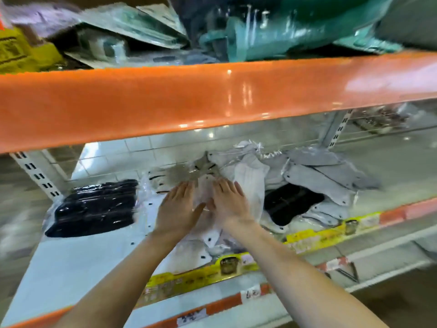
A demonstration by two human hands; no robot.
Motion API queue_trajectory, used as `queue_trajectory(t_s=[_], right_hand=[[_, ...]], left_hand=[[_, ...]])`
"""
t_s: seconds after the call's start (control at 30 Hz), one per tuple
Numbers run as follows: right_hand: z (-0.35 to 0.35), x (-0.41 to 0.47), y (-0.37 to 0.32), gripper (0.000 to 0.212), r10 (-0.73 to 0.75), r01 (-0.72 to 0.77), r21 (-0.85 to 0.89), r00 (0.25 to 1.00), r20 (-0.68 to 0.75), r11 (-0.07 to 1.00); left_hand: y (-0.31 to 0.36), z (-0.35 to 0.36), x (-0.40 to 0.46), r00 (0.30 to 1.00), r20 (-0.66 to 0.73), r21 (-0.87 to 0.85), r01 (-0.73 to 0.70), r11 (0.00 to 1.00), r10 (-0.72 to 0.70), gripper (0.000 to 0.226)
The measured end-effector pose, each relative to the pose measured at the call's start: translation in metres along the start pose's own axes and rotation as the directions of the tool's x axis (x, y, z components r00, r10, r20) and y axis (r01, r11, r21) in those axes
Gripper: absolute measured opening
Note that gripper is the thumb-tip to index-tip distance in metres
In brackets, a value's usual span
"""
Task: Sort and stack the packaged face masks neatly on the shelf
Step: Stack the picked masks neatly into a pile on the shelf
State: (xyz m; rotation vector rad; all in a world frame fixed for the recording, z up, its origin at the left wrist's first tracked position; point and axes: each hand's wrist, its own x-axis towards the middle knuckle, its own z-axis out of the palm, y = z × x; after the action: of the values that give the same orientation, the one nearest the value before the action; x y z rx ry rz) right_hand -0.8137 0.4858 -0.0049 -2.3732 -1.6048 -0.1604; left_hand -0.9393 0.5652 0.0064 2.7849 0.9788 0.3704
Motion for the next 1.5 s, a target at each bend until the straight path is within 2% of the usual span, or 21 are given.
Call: queue_trajectory(t_s=[0.07, 0.17, 0.3, 0.43, 0.57, 0.67, 0.77, 0.83, 0.93, 1.0, 1.03, 1.1, 1.17, 1.27, 1.33, 1.4, 1.47, 1.5], right_hand=[[-0.005, -0.012, 0.032, 0.054, 0.071, -0.071, -0.005, 0.997, 0.02, 0.997], [-0.014, -0.03, 0.074, 0.049, 0.148, -0.147, 0.021, 0.987, -0.065, 0.989], [-0.027, -0.051, 0.12, 0.045, 0.188, -0.186, 0.049, 0.982, -0.036, 0.981], [-0.028, -0.068, 0.164, 0.044, 0.165, -0.164, 0.045, 0.986, -0.01, 0.985], [-0.029, -0.082, 0.191, 0.06, 0.111, -0.118, 0.115, 0.991, 0.072, 0.986], [-0.031, -0.091, 0.206, 0.053, 0.048, -0.072, 0.12, 0.98, 0.196, 0.99], [-0.033, -0.094, 0.215, 0.061, 0.004, -0.049, 0.147, 0.955, 0.295, 0.988], [-0.033, -0.094, 0.218, 0.064, -0.015, -0.03, 0.144, 0.952, 0.307, 0.989], [-0.028, -0.095, 0.22, 0.058, -0.017, -0.008, 0.134, 0.983, 0.185, 0.991], [-0.026, -0.095, 0.218, 0.048, 0.007, -0.021, 0.154, 0.996, 0.092, 0.988], [-0.025, -0.096, 0.216, 0.042, 0.019, -0.025, 0.157, 0.999, 0.039, 0.987], [-0.023, -0.097, 0.214, 0.031, 0.043, -0.037, 0.145, 0.998, -0.043, 0.989], [-0.025, -0.095, 0.214, 0.02, 0.059, -0.051, 0.13, 0.996, -0.059, 0.99], [-0.031, -0.09, 0.216, 0.014, 0.157, -0.135, 0.201, 0.983, -0.098, 0.97], [-0.035, -0.09, 0.216, 0.025, 0.238, -0.182, 0.273, 0.953, -0.189, 0.945], [-0.04, -0.092, 0.218, 0.038, 0.293, -0.199, 0.298, 0.903, -0.316, 0.934], [-0.047, -0.091, 0.219, 0.041, 0.346, -0.188, 0.396, 0.86, -0.376, 0.899], [-0.051, -0.089, 0.22, 0.036, 0.364, -0.156, 0.482, 0.852, -0.375, 0.862]], left_hand=[[0.036, 0.013, 0.01, 1.0, -0.017, -0.039, -0.021, 0.999, 0.02, 0.057], [0.092, 0.028, 0.022, 0.995, -0.052, -0.105, -0.09, 0.99, 0.085, 0.055], [0.147, 0.05, 0.034, 0.993, -0.003, -0.15, -0.12, 0.981, 0.121, 0.053], [0.18, 0.067, 0.036, 0.983, -0.012, -0.155, -0.185, 0.97, 0.185, 0.042], [0.201, 0.081, 0.035, 0.982, 0.023, -0.152, -0.182, 0.971, 0.188, 0.05], [0.206, 0.096, 0.031, 0.984, 0.108, -0.12, -0.127, 0.985, 0.141, 0.057], [0.208, 0.103, 0.025, 0.988, 0.085, -0.128, -0.121, 0.984, 0.132, 0.071], [0.207, 0.106, 0.029, 0.987, 0.108, -0.106, -0.107, 0.989, 0.118, 0.065], [0.21, 0.107, 0.029, 0.991, 0.076, -0.098, -0.104, 0.99, 0.111, 0.053], [0.21, 0.108, 0.029, 0.992, 0.018, -0.054, -0.121, 0.991, 0.122, 0.034], [0.211, 0.105, 0.027, 0.992, 0.025, -0.033, -0.12, 0.992, 0.121, 0.033], [0.211, 0.1, 0.025, 0.994, 0.003, -0.029, -0.109, 0.994, 0.109, 0.049], [0.213, 0.094, 0.025, 0.996, -0.035, -0.063, -0.081, 0.995, 0.079, 0.064], [0.209, 0.083, 0.023, 0.997, -0.081, -0.183, -0.033, 0.983, 0.018, 0.063], [0.205, 0.071, 0.021, 0.998, -0.06, -0.448, -0.011, 0.894, -0.018, 0.063], [0.197, 0.06, 0.019, 0.996, -0.026, -0.682, 0.041, 0.73, -0.08, 0.069], [0.19, 0.053, 0.022, 0.981, 0.027, -0.754, 0.146, 0.64, -0.192, 0.079], [0.189, 0.05, 0.024, 0.97, 0.069, -0.781, 0.198, 0.593, -0.233, 0.075]])
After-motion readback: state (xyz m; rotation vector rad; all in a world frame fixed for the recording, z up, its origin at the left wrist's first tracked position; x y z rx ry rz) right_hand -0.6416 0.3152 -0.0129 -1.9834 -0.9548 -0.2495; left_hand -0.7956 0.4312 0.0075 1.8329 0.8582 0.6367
